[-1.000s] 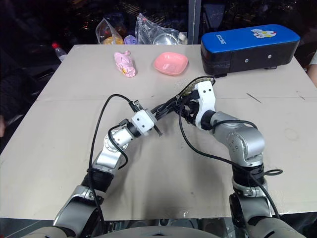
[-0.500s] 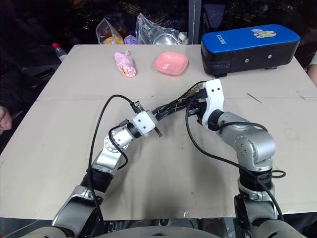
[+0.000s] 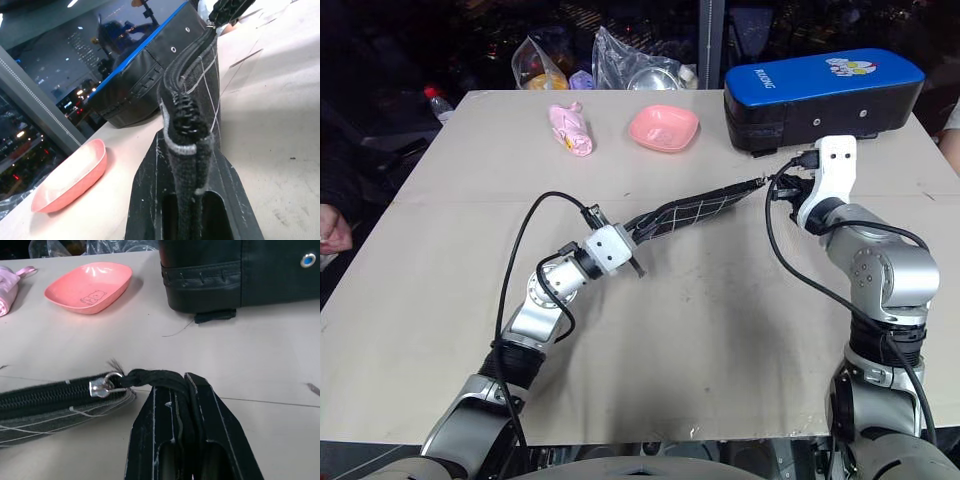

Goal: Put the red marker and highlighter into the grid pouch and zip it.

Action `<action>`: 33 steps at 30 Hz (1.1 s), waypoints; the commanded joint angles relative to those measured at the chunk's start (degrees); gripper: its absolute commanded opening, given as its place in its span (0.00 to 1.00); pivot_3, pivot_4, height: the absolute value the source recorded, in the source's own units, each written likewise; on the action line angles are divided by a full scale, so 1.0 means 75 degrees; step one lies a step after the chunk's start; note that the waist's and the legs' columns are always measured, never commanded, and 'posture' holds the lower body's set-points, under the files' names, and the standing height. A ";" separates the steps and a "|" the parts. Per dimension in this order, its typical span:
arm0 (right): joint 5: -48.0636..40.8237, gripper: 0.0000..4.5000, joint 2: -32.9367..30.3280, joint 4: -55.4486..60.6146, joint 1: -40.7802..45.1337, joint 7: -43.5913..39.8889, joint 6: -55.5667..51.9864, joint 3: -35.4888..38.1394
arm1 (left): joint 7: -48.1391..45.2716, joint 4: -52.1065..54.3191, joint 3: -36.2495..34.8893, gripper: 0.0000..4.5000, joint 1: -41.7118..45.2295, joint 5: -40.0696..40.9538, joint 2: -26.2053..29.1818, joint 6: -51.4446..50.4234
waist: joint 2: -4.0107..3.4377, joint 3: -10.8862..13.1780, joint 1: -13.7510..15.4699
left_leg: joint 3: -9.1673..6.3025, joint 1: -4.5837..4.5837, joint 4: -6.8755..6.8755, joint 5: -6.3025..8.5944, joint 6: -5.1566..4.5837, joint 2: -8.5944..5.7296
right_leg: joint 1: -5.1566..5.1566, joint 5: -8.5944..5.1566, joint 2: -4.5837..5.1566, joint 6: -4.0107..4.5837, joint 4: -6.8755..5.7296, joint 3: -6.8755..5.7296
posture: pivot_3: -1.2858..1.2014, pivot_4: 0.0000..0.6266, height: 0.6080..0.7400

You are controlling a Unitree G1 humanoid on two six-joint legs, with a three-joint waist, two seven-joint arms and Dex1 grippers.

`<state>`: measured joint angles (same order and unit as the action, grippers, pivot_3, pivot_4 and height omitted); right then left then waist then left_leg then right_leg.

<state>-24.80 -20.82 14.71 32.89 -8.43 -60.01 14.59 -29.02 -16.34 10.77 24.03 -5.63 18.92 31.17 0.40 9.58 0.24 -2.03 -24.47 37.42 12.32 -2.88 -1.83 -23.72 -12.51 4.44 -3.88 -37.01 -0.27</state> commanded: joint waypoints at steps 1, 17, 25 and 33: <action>0.0103 0.01 -0.0002 0.0143 0.0122 0.0133 0.0375 0.0205 | 0.0313 0.0118 -0.0276 0.00 0.0116 -0.0114 0.0127 0.0157 | 0.0000 0.0000 -0.0003 | 0.0000 0.0000 0.0000 0.0000 0.0000 0.0000 | 0.0000 0.0000 0.0000 0.0000 0.0000 0.0000 | 0.52 0.24 0.89; -0.0383 0.90 -0.1997 0.0998 -0.2310 -0.2754 0.1796 0.0217 | -0.0221 -0.0474 0.0026 0.00 -0.0023 -0.0201 0.1007 0.0797 | 0.0000 0.0000 0.0062 | -0.0001 -0.0003 -0.0001 0.0001 -0.0001 -0.0001 | 0.0002 -0.0001 0.0002 -0.0001 0.0011 -0.0001 | 0.52 0.24 0.89; 0.0003 0.93 -0.2291 0.0439 -0.4387 -0.4616 0.4731 0.0395 | -0.2621 0.0617 -0.0301 0.73 -0.1405 0.2566 0.1604 -0.1514 | -0.0002 0.0002 -0.0015 | 0.0007 0.0007 0.0003 0.0001 -0.0002 0.0013 | 0.0010 -0.0002 0.0003 -0.0001 0.0013 0.0003 | 0.52 0.24 0.89; -0.0299 0.96 -0.2479 -0.1703 -0.4655 -0.7004 0.6667 0.0294 | -0.2750 0.3342 -0.1570 0.99 -0.4010 0.4528 0.2541 -0.4685 | -0.0007 0.0005 -0.0115 | 0.0012 0.0024 -0.0009 0.0002 -0.0002 0.0024 | 0.0020 -0.0011 0.0028 0.0014 0.0025 0.0015 | 0.52 0.24 0.89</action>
<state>-25.76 -38.48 2.64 -2.98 -57.64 -13.03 16.07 -50.40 4.57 1.05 -5.42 25.78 37.47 -1.29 0.35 9.62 -0.62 -1.93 -24.26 37.36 12.34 -2.89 -1.65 -23.57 -12.65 4.73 -3.67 -36.82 -0.15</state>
